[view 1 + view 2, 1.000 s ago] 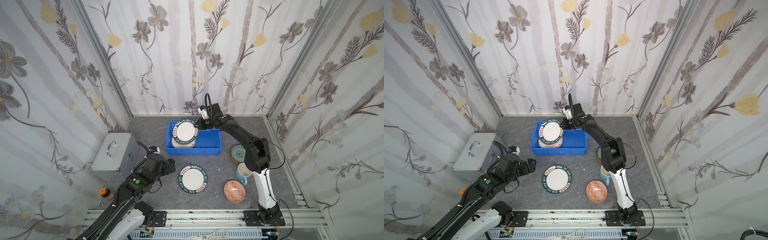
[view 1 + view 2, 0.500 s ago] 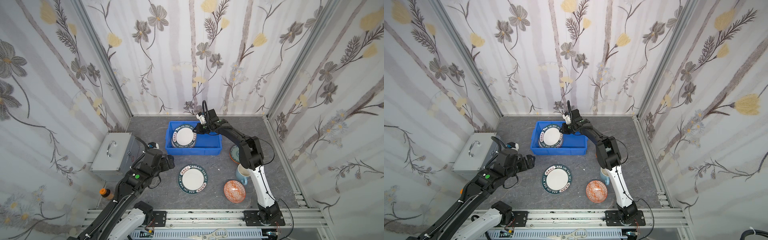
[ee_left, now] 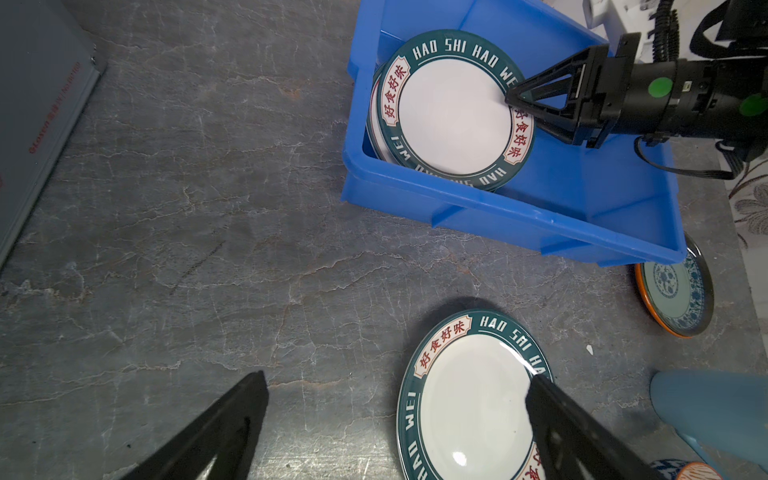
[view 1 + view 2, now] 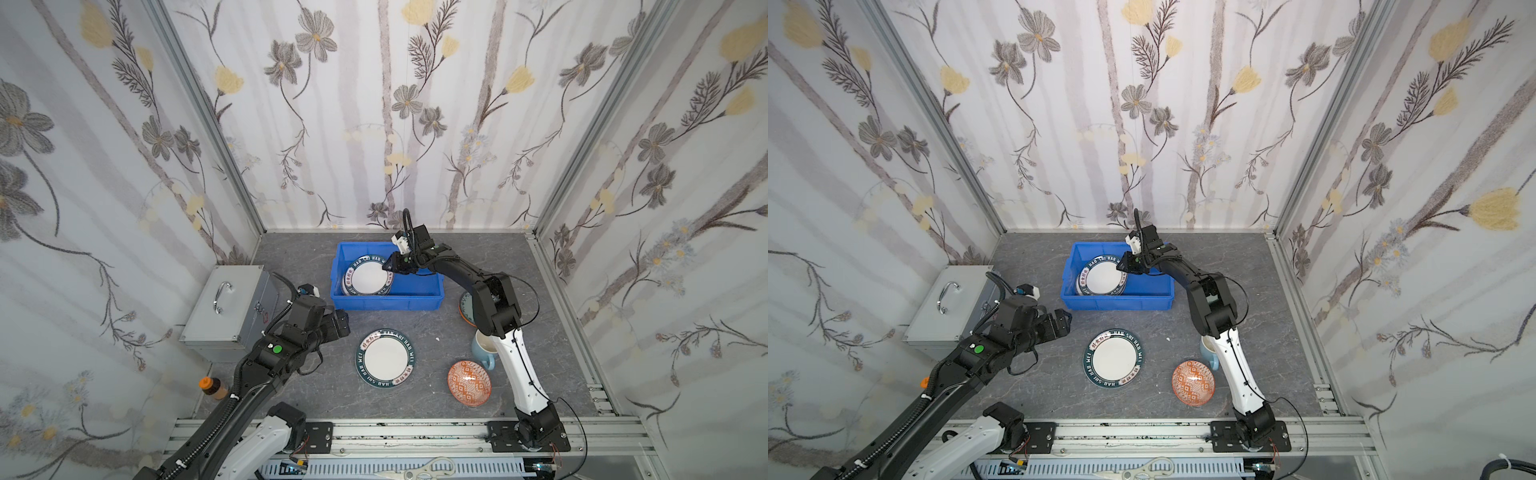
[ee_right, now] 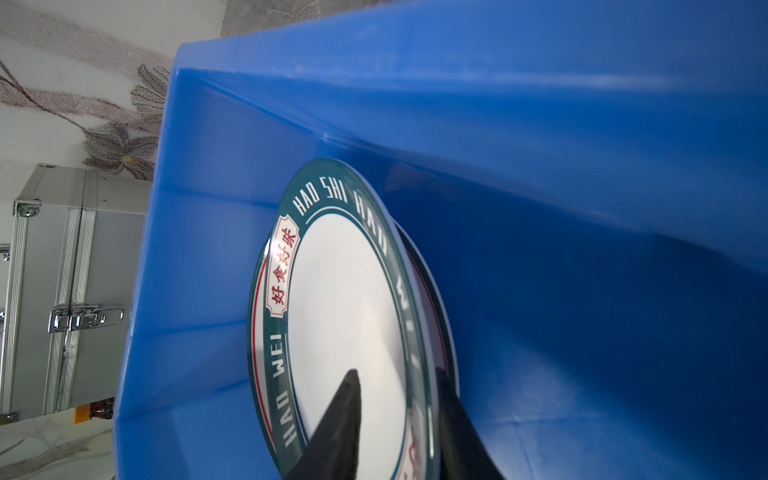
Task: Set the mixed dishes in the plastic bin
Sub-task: 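Lower the green-rimmed plate into the blue bin and open the right gripper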
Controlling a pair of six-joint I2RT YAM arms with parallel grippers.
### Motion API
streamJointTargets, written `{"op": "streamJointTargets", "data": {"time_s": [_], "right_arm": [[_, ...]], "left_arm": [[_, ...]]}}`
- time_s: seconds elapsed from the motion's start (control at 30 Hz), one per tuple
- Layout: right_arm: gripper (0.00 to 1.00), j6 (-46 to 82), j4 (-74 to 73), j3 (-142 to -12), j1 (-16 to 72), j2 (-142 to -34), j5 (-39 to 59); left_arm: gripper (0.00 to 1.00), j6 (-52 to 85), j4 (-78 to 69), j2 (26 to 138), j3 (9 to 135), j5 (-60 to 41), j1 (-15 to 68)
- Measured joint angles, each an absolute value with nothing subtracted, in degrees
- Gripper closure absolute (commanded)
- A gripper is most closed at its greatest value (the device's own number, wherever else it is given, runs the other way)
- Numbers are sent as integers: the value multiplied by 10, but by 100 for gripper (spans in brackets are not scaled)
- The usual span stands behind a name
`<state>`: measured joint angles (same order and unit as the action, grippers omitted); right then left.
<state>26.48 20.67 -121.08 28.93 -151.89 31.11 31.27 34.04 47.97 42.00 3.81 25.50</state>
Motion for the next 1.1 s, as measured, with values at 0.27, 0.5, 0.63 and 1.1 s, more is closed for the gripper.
{"op": "streamJointTargets", "data": {"time_s": [0.27, 0.5, 0.63, 1.1], "right_arm": [[59, 258, 213, -1211, 288, -1518, 304], [60, 231, 255, -1211, 288, -1507, 268], [64, 218, 271, -1209, 289, -1501, 253], [69, 214, 279, -1207, 297, -1499, 250]], "left_arm": [[0, 313, 336, 494, 418, 23, 253], [0, 315, 329, 495, 416, 16, 253], [0, 316, 328, 495, 416, 14, 253], [0, 316, 327, 495, 414, 13, 253]]}}
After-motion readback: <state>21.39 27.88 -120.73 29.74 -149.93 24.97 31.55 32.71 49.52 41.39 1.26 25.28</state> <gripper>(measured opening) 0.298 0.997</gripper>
